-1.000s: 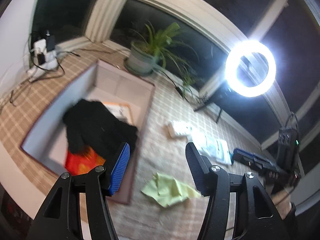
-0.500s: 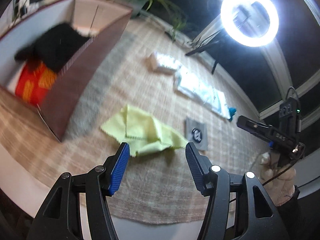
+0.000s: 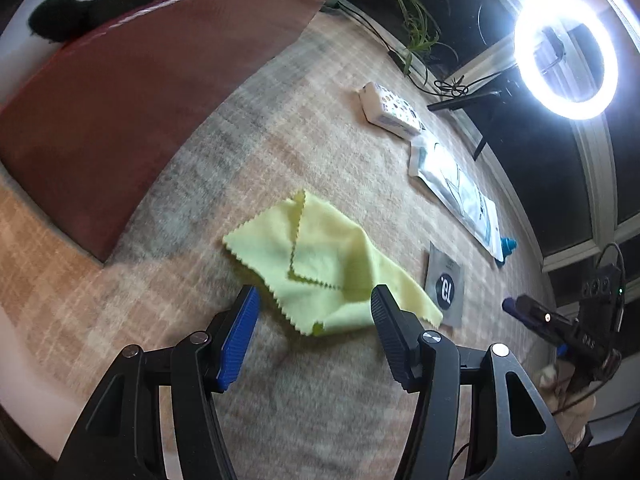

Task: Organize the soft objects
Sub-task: 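Move both grippers from the box to the yellow-green cloth and grey sachet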

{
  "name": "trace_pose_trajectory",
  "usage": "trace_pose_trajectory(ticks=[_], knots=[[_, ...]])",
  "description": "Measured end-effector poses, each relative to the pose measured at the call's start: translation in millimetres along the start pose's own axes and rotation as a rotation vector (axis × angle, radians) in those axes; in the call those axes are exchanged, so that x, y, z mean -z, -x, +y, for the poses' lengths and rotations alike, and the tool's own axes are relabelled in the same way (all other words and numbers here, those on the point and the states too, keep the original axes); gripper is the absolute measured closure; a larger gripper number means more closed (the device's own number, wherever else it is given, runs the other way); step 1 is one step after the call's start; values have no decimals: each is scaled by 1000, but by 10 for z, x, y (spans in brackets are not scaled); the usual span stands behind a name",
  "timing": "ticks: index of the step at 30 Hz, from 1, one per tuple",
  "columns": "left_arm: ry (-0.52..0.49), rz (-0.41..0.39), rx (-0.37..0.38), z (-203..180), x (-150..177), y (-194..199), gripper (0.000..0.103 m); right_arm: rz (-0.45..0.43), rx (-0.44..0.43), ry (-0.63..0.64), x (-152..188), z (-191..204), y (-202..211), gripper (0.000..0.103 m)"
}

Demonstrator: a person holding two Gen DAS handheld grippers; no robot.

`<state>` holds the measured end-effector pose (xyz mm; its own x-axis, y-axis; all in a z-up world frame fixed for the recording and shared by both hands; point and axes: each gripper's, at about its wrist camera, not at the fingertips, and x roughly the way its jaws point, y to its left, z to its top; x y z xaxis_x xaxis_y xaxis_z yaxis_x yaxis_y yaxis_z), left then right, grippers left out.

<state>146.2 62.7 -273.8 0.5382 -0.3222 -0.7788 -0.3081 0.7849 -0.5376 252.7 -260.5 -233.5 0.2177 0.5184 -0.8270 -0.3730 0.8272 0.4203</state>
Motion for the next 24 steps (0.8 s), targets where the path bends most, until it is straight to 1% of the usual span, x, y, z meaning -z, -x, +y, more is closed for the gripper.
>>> trace_pose_trajectory(ticks=[5,9,17,19,21,24], knots=[[-17,3,5,-59,-99,-114,46,21,-15,5,17,7,-66,42],[-50,6,11,-136,-155,-178,46,40,-17,8,17,28,-174,42],[-256,28,-41,-455,-47,-299,46,78,-28,-4,-36,46,-435,42],[-303,27,-61,-511,-11,-311,42,87,-30,0,-49,70,-509,42],[-341,32,-72,-546,35,-317,42,94,-31,2,-54,89,-563,42],[-409,26,-110,-620,120,-335,39,101,-27,9,-72,129,-649,42]])
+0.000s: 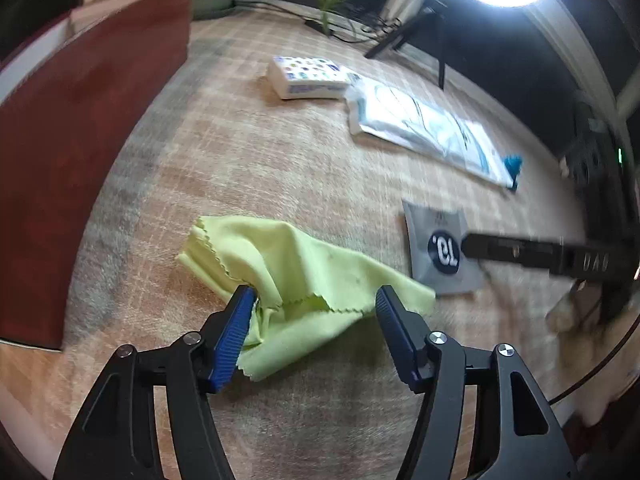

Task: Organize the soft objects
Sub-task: 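Move both grippers from the box to the yellow-green cloth and grey sachet, then close the left gripper on the yellow-green cloth while the right gripper approaches the grey sachet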

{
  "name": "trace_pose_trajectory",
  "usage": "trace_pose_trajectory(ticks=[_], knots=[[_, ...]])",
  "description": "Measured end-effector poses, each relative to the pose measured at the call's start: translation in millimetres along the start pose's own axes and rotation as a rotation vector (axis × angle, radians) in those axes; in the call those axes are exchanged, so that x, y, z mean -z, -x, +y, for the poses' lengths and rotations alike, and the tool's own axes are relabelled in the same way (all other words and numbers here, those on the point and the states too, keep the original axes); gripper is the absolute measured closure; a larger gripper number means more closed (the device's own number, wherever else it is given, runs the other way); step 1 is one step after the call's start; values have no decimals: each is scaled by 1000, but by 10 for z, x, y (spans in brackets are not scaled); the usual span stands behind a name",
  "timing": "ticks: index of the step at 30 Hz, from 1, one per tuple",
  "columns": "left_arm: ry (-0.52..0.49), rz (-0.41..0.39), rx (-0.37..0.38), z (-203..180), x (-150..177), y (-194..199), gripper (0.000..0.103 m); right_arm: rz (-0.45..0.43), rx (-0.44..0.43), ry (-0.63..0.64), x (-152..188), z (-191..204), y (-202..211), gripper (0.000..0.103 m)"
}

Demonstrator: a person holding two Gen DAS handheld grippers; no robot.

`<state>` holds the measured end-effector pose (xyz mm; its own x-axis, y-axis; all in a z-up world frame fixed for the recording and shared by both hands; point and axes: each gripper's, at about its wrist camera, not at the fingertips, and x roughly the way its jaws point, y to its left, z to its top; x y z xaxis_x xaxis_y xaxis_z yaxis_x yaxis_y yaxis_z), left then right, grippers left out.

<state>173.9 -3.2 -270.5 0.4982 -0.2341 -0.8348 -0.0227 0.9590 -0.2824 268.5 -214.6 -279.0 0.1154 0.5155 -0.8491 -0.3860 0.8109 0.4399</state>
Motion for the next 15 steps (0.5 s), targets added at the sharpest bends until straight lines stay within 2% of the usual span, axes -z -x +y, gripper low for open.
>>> trace_pose_trajectory(ticks=[3,5,8,12,15], knots=[[-71,-7,-59,-116,29,-38,35,-2,10,20,-37,56,-40,42],[-81,-15,-96,-141,23,-57,35,-2,18,33,-52,92,-59,42],[-106,-33,-197,-169,13,-108,35,3,32,56,-63,152,-90,42],[-87,-59,-239,-67,22,-96,35,10,59,105,-55,267,-130,41],[-57,-74,-256,42,13,-76,35,10,114,167,-37,379,-181,40]])
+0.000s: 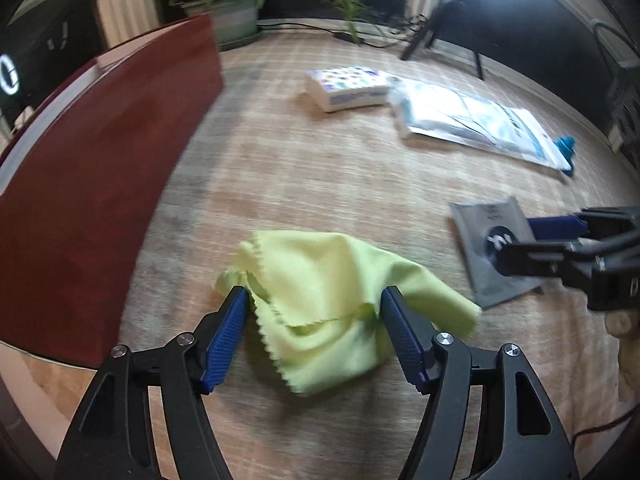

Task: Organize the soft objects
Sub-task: 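Close the left gripper on the yellow-green cloth while the right gripper approaches the grey sachet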

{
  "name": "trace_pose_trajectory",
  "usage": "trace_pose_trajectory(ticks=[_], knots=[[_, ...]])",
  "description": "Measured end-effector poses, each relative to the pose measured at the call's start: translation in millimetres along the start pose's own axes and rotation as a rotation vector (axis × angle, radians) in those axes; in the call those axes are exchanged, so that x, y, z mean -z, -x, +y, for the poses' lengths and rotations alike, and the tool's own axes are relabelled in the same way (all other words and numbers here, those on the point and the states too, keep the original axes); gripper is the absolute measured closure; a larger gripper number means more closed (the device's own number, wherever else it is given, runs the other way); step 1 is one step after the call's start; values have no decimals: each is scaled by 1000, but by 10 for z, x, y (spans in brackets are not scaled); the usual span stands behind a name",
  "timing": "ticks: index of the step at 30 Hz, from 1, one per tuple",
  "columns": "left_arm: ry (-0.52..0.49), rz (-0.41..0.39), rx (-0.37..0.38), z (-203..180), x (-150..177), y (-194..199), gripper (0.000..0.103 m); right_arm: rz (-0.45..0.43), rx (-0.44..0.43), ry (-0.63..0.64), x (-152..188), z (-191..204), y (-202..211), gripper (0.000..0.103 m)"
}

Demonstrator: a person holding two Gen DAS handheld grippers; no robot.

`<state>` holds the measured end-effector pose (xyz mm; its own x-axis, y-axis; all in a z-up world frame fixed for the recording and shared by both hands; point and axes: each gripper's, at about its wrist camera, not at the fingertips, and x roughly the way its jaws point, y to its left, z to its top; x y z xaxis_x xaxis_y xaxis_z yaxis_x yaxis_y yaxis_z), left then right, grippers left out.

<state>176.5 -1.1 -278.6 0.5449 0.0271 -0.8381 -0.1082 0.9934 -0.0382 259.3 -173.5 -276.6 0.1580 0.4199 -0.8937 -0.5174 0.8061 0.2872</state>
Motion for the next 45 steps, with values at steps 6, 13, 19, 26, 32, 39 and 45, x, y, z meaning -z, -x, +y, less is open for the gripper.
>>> trace_pose_trajectory(ticks=[6,13,19,26,32,39,45], knots=[[-1,-29,1,53,5,-2,40,9,82,46,-46,158,-85,24],[0,-70,17,115,30,31,61,62,220,120,-140,439,-303,16],[20,-83,30,267,16,25,84,81,281,163,-159,515,-389,17],[40,-87,70,304,38,37,85,96,282,185,-148,472,-376,21],[108,-61,186,349,27,61,65,99,281,182,-130,467,-342,22],[85,-36,178,129,-12,29,24,99,282,183,-150,456,-359,22],[-50,-50,0,-139,-9,-62,21,96,289,168,-114,353,-306,22]])
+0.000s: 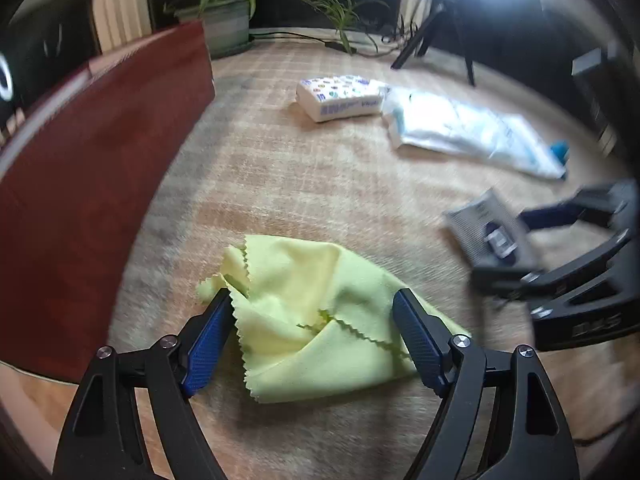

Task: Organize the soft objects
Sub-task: 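Close the left gripper on the yellow-green cloth while the right gripper approaches the grey sachet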

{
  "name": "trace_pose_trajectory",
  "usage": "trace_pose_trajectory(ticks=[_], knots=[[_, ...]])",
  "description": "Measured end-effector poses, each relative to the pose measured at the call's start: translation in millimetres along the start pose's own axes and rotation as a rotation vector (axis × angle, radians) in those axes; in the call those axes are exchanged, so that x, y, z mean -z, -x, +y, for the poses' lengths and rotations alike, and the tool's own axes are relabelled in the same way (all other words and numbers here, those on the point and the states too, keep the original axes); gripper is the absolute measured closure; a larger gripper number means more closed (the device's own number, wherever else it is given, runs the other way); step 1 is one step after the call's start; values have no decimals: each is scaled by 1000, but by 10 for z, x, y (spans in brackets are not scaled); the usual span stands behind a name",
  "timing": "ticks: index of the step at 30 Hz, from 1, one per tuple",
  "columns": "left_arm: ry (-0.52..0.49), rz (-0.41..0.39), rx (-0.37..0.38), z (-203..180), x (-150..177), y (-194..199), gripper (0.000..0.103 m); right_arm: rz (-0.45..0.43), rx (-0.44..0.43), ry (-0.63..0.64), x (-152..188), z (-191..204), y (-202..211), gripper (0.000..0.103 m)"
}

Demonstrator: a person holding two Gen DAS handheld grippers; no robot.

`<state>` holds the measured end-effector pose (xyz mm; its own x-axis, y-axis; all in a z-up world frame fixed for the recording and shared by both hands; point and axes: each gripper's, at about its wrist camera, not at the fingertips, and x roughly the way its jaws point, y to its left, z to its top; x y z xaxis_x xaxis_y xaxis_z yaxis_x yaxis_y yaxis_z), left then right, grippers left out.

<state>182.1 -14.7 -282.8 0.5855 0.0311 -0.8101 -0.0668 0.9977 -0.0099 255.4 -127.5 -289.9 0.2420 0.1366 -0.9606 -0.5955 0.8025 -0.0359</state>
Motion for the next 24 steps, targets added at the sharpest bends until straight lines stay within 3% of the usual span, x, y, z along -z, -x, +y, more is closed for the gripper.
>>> trace_pose_trajectory(ticks=[2,5,7,10,13,17,24], knots=[[-1,-2,-5,2,0,3,22,0,1,-3,9,-25,2,22],[8,-3,8,30,-13,5,34,-1,1,0,10,-38,4,22],[6,-7,17,28,-12,30,52,-1,0,4,4,-29,4,22],[21,-11,26,73,-14,42,66,-1,-3,8,-12,-22,-3,24],[49,-16,41,133,-2,68,85,0,-8,13,-24,-5,1,33],[81,-15,71,192,15,85,93,-4,-14,30,-58,31,5,44],[164,-9,134,312,42,109,98,-15,-22,27,-60,26,50,54]])
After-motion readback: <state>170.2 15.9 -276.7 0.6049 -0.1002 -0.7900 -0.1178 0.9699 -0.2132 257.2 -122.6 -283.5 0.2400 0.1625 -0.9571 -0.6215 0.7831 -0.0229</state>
